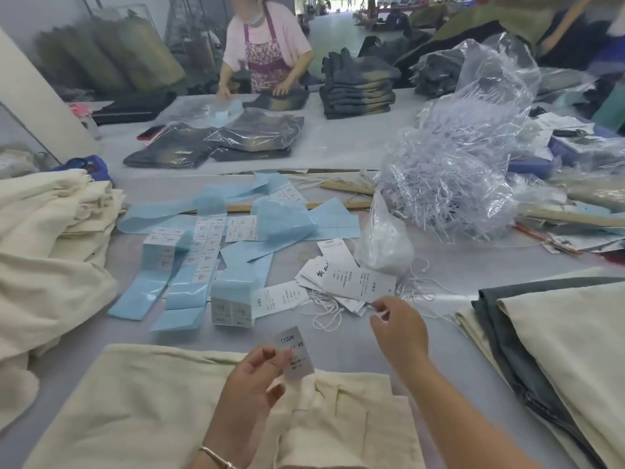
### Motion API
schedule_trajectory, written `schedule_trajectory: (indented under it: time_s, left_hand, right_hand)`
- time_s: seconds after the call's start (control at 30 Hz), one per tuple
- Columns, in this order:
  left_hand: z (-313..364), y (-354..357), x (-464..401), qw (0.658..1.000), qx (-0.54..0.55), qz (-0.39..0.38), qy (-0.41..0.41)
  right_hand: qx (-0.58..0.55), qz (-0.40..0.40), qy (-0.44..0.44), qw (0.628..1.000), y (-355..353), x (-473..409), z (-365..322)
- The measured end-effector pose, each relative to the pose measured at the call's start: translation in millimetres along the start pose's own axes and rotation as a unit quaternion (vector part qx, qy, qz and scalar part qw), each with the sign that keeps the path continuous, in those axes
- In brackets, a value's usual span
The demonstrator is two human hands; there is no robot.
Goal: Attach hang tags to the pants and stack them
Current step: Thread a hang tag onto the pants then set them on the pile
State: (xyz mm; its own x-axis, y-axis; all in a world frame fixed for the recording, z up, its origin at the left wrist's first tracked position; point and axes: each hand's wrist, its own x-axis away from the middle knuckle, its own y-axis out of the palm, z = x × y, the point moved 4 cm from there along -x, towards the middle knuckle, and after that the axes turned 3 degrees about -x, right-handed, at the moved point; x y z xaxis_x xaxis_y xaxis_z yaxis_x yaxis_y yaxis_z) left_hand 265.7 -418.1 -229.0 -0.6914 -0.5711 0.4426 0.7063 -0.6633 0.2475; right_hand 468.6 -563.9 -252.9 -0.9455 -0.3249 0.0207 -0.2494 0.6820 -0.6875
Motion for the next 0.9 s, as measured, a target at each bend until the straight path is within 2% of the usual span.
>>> schedule_trajectory:
  time_s: [0.07,0.17,0.23,0.3,0.47,0.6,0.67,0.73,0.77,0.8,0.87,0.9]
  left_hand:
    - [-0.5,-0.1,0.2,1.000,0.021,-0.005,-0.008]
    - [-1.4,-1.2,-1.2,1.000,0.013,0.009,-0.009]
    - [-2.7,-3.0,-3.7,1.000,0.008,0.017,-0.009]
    - [-3.3,-5.2,-5.6,1.000,0.001,0.024,-0.008]
    - [-2.0,-6.8,-10.4,1.000,-0.007,0.002,-0.004]
    - [1.7,-5.1,-11.0,0.999,-0.026,-0.037,0.009]
    - [4.1,-4.4,-9.9,0.998,-0.025,-0.045,0.018]
    - [8.3,-3.2,-8.0,0.998,-0.025,-0.044,0.032]
    - [10.7,-1.6,-6.5,0.998,-0.028,-0.049,0.038]
    - [12.7,0.5,-4.8,0.996,-0.033,-0.063,0.046]
    - [16.4,3.0,-2.0,0.992,-0.057,-0.082,0.074]
    - [18.5,2.6,-0.4,0.989,-0.080,-0.079,0.094]
  right_hand:
    - [0.060,-0.010,-0.099,0.993,8.8,-27.9,-14.3]
    - [0.203,-0.085,-0.205,0.954,28.3,-63.3,-34.1]
    - [0.296,-0.126,-0.212,0.923,39.7,-76.9,-35.9]
    - [0.335,-0.143,-0.198,0.910,46.7,-84.2,-32.5]
    - [0.329,-0.117,-0.205,0.914,54.2,-88.9,-29.1]
    - [0.351,-0.064,-0.201,0.912,45.4,-85.3,-32.7]
    - [0.279,-0.013,-0.214,0.936,34.5,-79.9,-38.8]
    - [0.112,0.023,-0.196,0.974,21.8,-67.3,-47.2]
    - [-0.011,0.016,-0.151,0.988,16.3,-60.8,-49.6]
    - [-0.153,-0.004,-0.087,0.984,10.8,-53.1,-52.4]
    - [-0.380,-0.059,0.044,0.922,4.8,-32.4,-60.9]
    - [-0.440,-0.088,0.091,0.889,3.7,-20.5,-65.0]
